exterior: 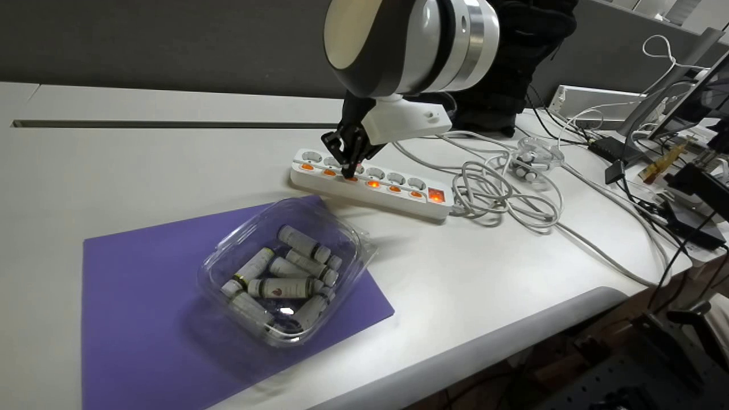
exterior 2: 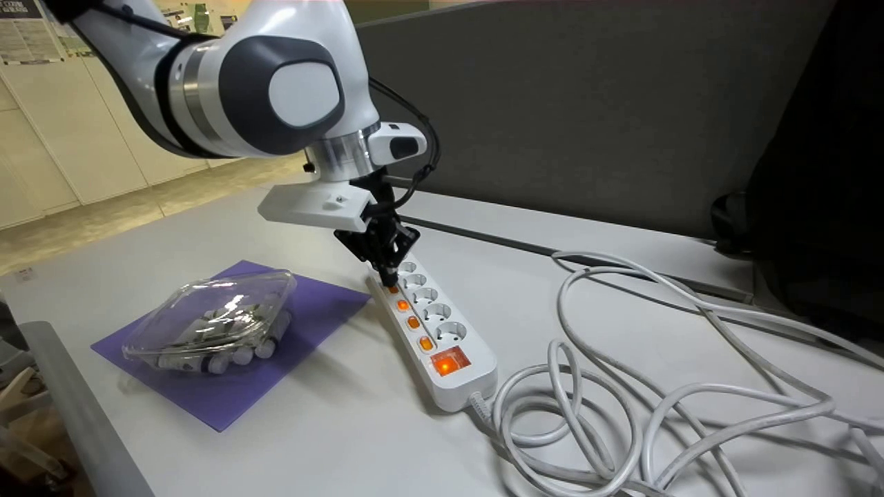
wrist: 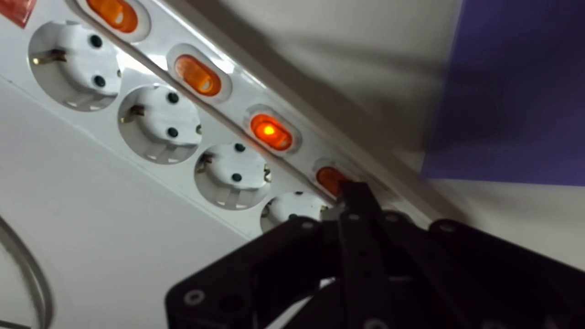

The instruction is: Press the fourth and third switch from the left on the extension cable

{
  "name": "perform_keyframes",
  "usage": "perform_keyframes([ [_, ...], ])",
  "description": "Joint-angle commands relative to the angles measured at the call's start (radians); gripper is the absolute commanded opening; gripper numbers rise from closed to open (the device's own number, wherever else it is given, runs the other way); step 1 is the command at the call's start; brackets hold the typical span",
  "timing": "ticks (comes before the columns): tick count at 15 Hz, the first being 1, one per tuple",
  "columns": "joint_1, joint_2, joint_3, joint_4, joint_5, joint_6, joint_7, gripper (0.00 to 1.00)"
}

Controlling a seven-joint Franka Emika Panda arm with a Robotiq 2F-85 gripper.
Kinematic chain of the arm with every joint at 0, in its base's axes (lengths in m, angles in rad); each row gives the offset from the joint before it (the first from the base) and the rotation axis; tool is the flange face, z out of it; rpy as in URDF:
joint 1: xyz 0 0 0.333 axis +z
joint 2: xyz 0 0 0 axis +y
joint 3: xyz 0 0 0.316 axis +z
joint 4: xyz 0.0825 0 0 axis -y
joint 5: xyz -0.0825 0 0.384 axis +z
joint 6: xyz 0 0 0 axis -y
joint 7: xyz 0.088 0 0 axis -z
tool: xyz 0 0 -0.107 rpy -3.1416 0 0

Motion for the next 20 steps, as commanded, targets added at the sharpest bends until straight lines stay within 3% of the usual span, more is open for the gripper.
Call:
perform_keyframes([
  [1, 0.000, 0.004, -0.003, 0.006, -0.004, 0.003, 0.010, 0.00],
  [16, 0.050, 0.076, -0.053, 0.097, -0.070, -0.141, 0.026, 0.00],
  [20, 0.040, 0.072, -0.030, 0.105, -0.038, -0.204, 0.039, 0.00],
])
